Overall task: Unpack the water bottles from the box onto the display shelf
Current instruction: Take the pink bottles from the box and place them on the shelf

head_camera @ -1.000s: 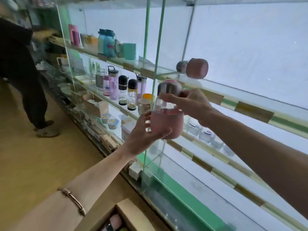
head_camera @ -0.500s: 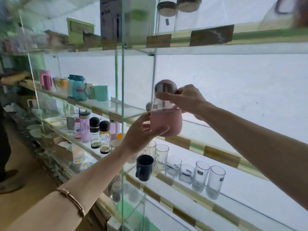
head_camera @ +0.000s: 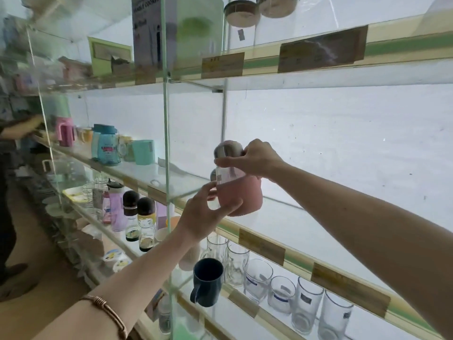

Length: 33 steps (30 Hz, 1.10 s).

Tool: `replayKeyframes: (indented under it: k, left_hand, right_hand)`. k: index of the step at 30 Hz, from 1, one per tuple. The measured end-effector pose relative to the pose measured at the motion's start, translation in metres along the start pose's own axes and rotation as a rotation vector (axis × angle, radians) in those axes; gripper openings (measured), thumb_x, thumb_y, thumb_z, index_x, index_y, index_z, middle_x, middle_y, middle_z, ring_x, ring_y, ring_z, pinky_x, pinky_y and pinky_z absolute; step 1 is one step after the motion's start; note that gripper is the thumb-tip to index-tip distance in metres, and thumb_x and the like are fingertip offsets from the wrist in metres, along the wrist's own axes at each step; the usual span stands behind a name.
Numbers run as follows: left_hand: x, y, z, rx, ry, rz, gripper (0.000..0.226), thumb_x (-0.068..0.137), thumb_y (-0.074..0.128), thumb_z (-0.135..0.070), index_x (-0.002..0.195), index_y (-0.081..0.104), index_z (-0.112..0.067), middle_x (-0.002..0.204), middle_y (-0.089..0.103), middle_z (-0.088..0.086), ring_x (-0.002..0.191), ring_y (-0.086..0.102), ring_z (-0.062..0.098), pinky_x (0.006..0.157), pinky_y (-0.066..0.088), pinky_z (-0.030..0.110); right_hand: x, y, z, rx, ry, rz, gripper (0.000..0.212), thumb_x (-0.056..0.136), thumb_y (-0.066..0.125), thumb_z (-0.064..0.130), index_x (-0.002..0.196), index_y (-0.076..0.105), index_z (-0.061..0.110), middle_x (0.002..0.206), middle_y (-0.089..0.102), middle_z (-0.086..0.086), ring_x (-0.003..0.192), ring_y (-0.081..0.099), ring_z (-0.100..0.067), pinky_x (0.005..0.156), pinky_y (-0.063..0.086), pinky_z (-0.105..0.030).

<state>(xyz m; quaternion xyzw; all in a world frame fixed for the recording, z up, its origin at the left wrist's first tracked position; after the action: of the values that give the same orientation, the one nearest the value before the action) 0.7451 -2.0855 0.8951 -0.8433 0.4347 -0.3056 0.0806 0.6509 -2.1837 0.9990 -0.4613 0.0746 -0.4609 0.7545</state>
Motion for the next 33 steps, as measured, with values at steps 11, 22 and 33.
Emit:
replayKeyframes:
  k: [11,22,33]
  left_hand:
    - [0.027,-0.016,0.033,0.24,-0.077,-0.11,0.091,0.063,0.039,-0.085,0.116,0.066,-0.017,0.114,0.066,-0.001,0.118,0.05,0.017,0.106,0.034,0.031]
    - [0.018,-0.02,0.036,0.245,-0.07,-0.145,0.07,0.083,0.058,-0.055,0.135,0.048,-0.01,0.137,0.049,0.008,0.131,0.036,0.021,0.106,0.029,0.032]
    - [0.005,-0.022,0.026,0.191,-0.015,-0.169,0.067,0.084,0.064,-0.045,0.139,0.043,-0.014,0.14,0.045,0.006,0.131,0.036,0.02,0.106,0.03,0.031]
  right_hand:
    - [0.041,0.06,0.012,-0.162,-0.051,0.035,0.047,0.074,0.064,0.063,0.08,0.054,0.018,0.084,0.061,-0.001,0.076,0.059,-0.02,0.053,0.037,-0.027]
    - [0.014,0.063,0.005,-0.296,-0.169,0.127,0.051,0.092,0.048,0.053,0.123,0.057,0.014,0.114,0.064,-0.005,0.091,0.055,-0.02,0.059,0.037,-0.023]
    - [-0.014,0.047,0.004,-0.26,-0.129,0.081,0.059,0.092,0.052,0.05,0.135,0.045,0.01,0.129,0.056,-0.01,0.116,0.051,-0.026,0.092,0.045,-0.036]
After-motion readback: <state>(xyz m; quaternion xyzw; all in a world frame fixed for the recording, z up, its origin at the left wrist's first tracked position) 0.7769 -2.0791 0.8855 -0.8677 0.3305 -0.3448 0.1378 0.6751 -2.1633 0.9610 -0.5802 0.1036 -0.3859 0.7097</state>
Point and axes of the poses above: each hand's wrist, its own x-axis towards the middle knuckle, its own y-axis out of the palm, z = x × y, the point moved 9 cm from there along x, towards the middle knuckle
